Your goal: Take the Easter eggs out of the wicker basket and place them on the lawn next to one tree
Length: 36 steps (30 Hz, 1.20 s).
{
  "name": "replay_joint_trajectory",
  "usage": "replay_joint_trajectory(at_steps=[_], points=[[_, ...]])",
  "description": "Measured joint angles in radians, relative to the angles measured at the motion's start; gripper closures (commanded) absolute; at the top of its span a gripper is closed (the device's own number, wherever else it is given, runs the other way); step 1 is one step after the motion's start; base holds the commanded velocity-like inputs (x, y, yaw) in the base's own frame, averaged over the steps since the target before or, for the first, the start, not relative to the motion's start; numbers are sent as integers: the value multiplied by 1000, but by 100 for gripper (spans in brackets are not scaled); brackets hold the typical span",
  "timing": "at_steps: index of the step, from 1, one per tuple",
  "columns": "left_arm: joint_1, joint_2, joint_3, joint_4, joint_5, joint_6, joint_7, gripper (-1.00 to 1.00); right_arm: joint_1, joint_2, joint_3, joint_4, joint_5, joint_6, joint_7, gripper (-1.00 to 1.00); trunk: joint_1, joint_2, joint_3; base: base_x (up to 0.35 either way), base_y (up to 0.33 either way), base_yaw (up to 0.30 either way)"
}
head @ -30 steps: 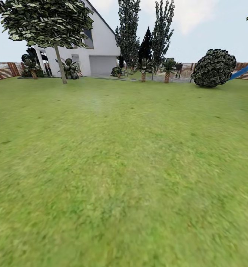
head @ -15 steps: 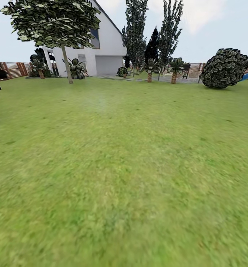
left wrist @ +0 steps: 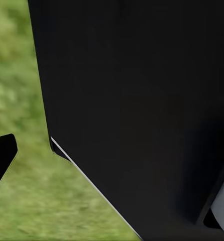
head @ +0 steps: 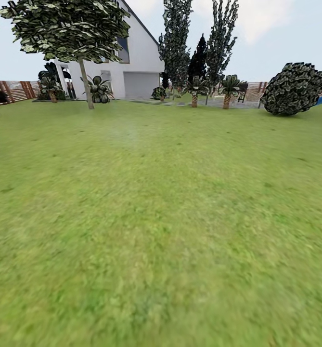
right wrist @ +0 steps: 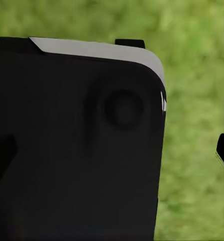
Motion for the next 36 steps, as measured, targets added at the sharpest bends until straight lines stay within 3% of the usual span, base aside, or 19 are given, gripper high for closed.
replay_joint_trajectory(at_steps=[36], points=[[0,0,0,0,0,0,0,-100,0,-1,0,-1,0,0,0,-100,0,0,0,325,0,0]])
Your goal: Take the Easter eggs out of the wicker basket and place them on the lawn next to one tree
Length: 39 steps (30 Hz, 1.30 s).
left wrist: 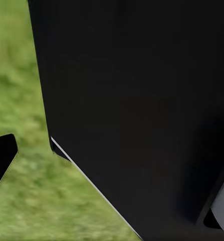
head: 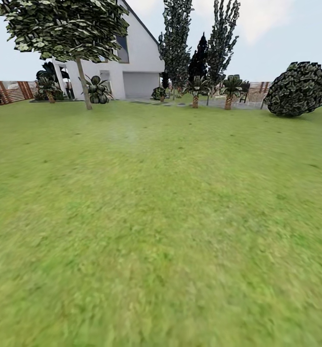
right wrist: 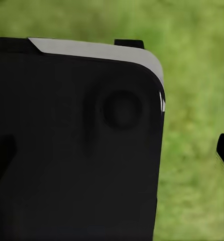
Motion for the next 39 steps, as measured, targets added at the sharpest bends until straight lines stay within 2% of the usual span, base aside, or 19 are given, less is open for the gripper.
replay_joint_trajectory(at_steps=[39], points=[[0,0,0,0,0,0,0,-100,0,-2,0,0,0,0,0,-100,0,0,0,325,0,0]])
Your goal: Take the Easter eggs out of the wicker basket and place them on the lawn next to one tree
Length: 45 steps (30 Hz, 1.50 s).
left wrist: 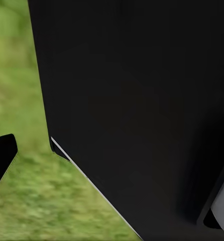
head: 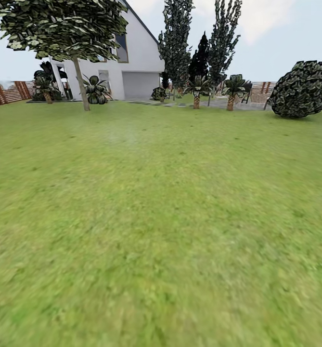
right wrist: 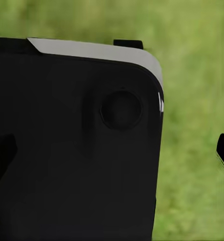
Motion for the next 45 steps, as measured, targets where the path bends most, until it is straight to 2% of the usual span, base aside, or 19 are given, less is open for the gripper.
replay_joint_trajectory(at_steps=[45], points=[[0,0,0,0,0,0,0,-100,0,0,0,0,0,0,0,-100,0,0,0,325,0,0]])
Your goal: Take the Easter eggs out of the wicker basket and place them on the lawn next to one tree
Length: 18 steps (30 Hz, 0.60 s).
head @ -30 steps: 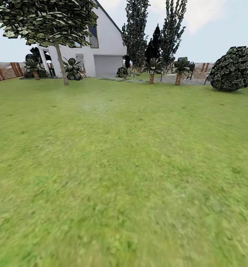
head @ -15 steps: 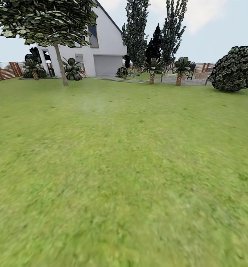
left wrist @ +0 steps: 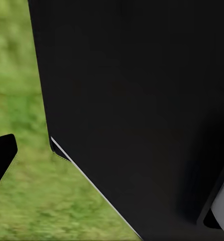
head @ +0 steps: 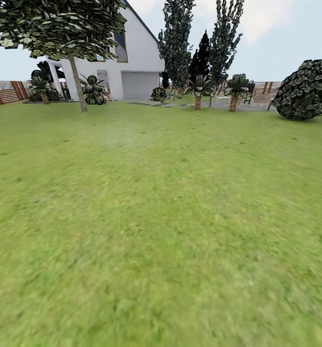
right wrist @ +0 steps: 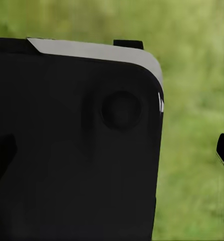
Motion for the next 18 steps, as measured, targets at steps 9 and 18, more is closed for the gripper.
replay_joint_trajectory(at_steps=[9,18], points=[[0,0,0,0,0,0,0,-100,0,0,0,0,0,0,0,-100,0,0,0,325,0,0],[0,0,0,0,0,0,0,-100,0,0,0,0,0,0,0,-100,0,0,0,325,0,0]])
